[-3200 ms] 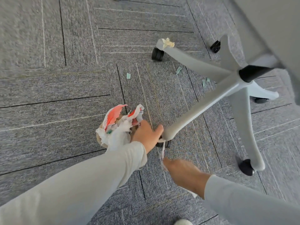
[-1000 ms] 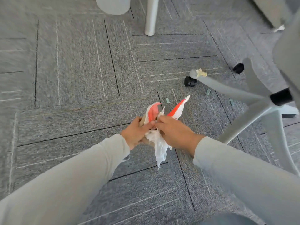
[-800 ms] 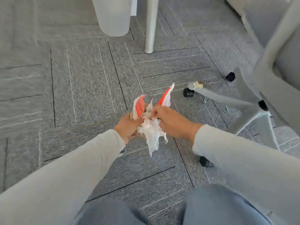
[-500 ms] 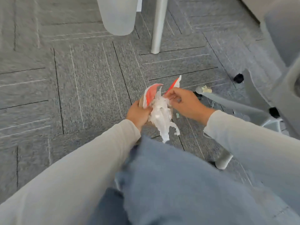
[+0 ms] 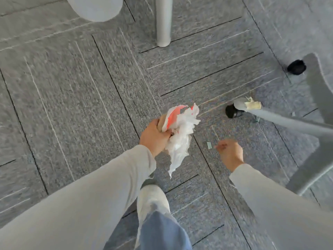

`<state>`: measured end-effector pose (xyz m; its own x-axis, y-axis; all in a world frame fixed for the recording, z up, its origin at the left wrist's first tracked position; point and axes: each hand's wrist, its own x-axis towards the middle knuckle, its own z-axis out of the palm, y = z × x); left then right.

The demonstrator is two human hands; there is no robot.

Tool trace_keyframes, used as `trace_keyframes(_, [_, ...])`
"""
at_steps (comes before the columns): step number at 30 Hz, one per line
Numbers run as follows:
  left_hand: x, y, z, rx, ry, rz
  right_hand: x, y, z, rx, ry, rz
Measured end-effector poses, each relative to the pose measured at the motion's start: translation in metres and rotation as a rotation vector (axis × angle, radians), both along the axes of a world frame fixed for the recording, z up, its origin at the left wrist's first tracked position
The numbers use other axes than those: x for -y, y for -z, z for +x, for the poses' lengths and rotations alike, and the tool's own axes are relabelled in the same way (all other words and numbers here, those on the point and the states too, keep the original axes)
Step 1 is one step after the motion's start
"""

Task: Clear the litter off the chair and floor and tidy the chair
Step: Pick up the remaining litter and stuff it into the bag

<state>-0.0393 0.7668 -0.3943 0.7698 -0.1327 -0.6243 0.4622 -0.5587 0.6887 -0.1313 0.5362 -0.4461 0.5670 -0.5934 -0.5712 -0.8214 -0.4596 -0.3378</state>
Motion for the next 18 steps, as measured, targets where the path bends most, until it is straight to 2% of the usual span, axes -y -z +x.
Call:
trace_keyframes(4, [0.009,0.02,0.023,-0.006,0.193,0.015,-0.016,0.024,0.011,0.025,0.083,0.005])
trace_keyframes(8, [0.033,0.039,0.041,-0.05,0.336,0.007,-0.019,0.035,0.017,-0.085,0.12,-0.083])
trace_keyframes(12, [0.047,0.047,0.057,-0.054,0.446,-0.01,-0.017,0.029,0.014,-0.109,0.101,-0.07])
trace_keyframes(14, [0.047,0.048,0.062,-0.047,0.468,-0.008,-0.018,0.017,0.012,-0.008,0.151,0.017])
trace_keyframes(16, [0.047,0.045,0.066,-0.042,0.479,-0.015,-0.019,-0.006,0.02,0.225,0.251,0.089])
trace_keyframes(18, [0.047,0.041,0.069,-0.065,0.469,-0.03,-0.021,-0.032,0.035,0.43,0.207,0.082])
